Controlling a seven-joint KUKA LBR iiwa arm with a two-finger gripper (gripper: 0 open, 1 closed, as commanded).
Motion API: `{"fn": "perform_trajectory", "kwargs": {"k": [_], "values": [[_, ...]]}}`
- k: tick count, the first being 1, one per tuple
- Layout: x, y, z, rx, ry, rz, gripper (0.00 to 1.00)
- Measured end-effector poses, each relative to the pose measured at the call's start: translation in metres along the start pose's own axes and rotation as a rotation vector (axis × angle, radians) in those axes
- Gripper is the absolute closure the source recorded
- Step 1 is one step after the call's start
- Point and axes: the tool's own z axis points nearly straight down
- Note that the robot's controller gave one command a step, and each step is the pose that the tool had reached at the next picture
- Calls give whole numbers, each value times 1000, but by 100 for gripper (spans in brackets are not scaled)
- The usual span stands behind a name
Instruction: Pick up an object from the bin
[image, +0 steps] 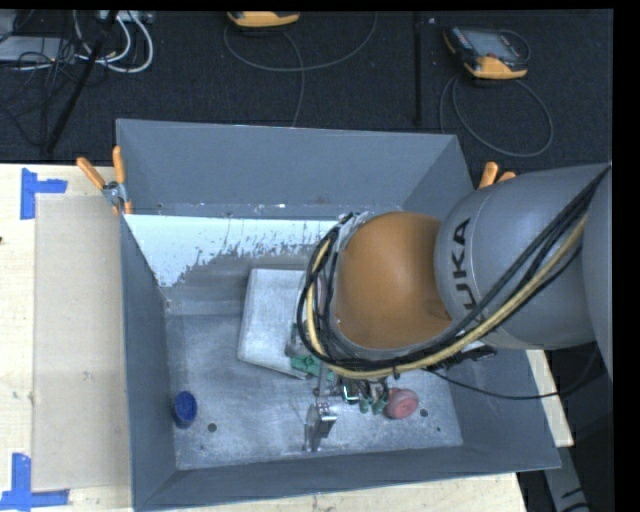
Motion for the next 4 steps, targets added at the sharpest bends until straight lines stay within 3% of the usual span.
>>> {"fn": "perform_trajectory", "kwargs": {"k": [1,2,3,4], "values": [[12,-45,47,2,-5,-150,0],[4,-126,46,3,-9,-375,0],[-19,-218,70,4,-10,-538,0],[3,-187,87,14,-35,-693,0]]}}
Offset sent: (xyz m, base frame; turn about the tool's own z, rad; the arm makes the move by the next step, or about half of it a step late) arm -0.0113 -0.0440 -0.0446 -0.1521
